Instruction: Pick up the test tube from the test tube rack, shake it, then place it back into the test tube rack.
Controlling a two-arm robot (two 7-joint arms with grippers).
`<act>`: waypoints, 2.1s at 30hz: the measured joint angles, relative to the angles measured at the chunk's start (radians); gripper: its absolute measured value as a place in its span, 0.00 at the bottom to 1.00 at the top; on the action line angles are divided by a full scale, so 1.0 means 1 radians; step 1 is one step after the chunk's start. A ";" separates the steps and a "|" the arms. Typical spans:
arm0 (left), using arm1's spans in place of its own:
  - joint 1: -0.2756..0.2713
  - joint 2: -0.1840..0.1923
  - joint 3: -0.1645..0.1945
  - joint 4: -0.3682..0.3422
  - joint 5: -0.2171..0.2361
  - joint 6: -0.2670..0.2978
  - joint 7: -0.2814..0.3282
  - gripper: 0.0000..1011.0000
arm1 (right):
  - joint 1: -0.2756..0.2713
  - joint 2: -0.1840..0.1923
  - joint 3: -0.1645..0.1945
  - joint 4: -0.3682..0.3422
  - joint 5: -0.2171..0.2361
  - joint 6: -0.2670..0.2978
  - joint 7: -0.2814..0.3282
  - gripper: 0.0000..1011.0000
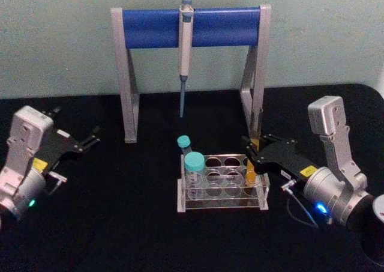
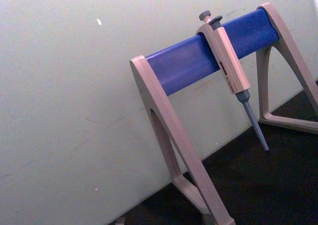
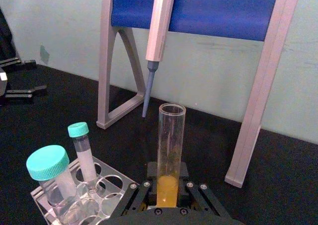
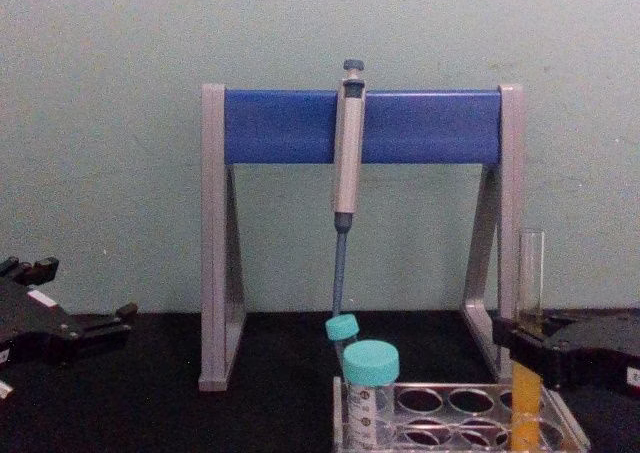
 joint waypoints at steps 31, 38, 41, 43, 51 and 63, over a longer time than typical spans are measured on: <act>0.000 0.000 0.000 0.000 0.000 0.000 0.000 0.99 | 0.000 0.000 0.000 -0.001 0.002 0.001 0.001 0.99; 0.000 0.000 0.000 0.000 0.000 0.000 0.000 0.99 | -0.013 0.004 0.008 -0.011 0.005 0.000 0.001 0.99; 0.000 0.000 0.000 0.000 0.000 0.000 0.000 0.99 | -0.033 0.011 0.018 -0.028 0.009 -0.004 -0.002 0.99; 0.000 0.000 0.000 0.000 0.000 0.000 0.000 0.99 | -0.051 0.017 0.028 -0.045 0.010 -0.010 -0.006 0.99; 0.000 0.000 0.000 0.000 0.000 0.000 0.000 0.99 | -0.125 0.033 0.070 -0.105 -0.003 -0.068 -0.034 0.99; 0.000 0.000 0.000 0.000 0.000 0.000 0.000 0.99 | -0.170 -0.008 0.117 -0.080 -0.108 -0.145 -0.133 0.99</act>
